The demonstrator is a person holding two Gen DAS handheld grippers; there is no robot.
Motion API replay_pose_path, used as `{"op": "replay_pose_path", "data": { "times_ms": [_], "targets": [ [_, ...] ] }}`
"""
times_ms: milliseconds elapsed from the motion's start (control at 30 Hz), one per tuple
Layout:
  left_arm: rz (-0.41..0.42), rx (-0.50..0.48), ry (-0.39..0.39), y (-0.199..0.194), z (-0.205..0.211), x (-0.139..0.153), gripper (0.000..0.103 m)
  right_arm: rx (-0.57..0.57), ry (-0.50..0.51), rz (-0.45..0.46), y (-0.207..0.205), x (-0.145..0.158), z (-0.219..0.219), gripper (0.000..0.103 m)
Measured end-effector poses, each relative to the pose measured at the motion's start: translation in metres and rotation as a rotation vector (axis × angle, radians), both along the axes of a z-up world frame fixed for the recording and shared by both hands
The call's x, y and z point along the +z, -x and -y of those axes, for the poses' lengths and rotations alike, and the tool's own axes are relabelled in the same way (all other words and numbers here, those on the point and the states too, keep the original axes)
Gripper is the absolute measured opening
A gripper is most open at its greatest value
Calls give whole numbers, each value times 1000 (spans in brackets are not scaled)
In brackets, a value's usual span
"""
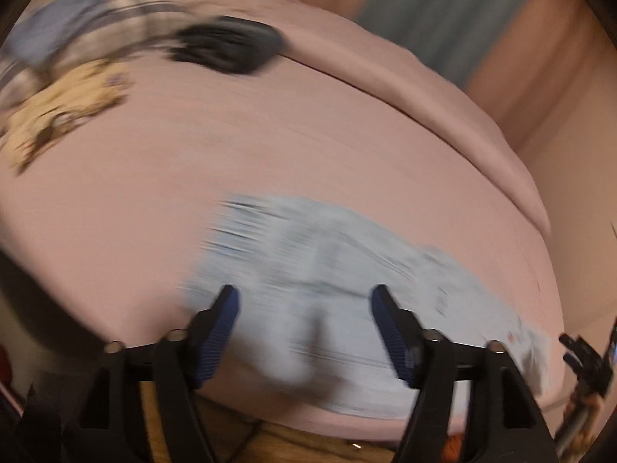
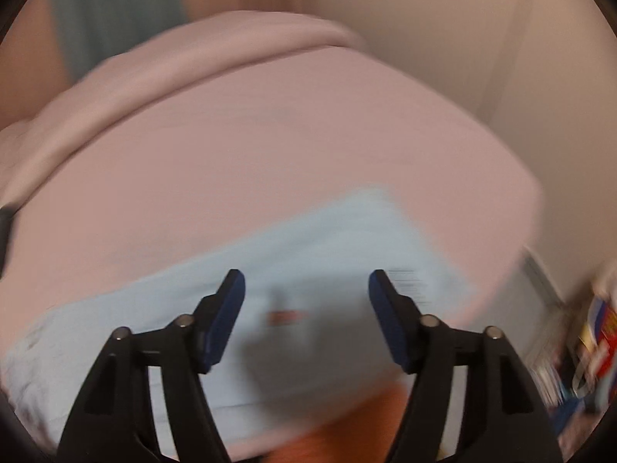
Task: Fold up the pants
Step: 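Open both tools and lift them away from the pants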
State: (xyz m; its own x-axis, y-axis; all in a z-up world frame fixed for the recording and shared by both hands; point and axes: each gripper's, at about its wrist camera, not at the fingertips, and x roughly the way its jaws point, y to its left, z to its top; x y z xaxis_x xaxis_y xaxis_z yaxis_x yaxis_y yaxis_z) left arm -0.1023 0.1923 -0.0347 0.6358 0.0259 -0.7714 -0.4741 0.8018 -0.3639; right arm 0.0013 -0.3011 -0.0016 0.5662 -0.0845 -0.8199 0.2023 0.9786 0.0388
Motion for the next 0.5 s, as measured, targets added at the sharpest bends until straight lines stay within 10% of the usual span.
{"op": "replay_pose_path", "data": {
  "times_ms": [267, 500],
  "targets": [
    [6, 66, 210, 17, -45, -41, 80, 618, -146, -144, 9, -39, -201, 69],
    [-26, 9, 243, -6, -31, -68, 80, 811, -34, -251, 15, -92, -275, 72]
  ]
}}
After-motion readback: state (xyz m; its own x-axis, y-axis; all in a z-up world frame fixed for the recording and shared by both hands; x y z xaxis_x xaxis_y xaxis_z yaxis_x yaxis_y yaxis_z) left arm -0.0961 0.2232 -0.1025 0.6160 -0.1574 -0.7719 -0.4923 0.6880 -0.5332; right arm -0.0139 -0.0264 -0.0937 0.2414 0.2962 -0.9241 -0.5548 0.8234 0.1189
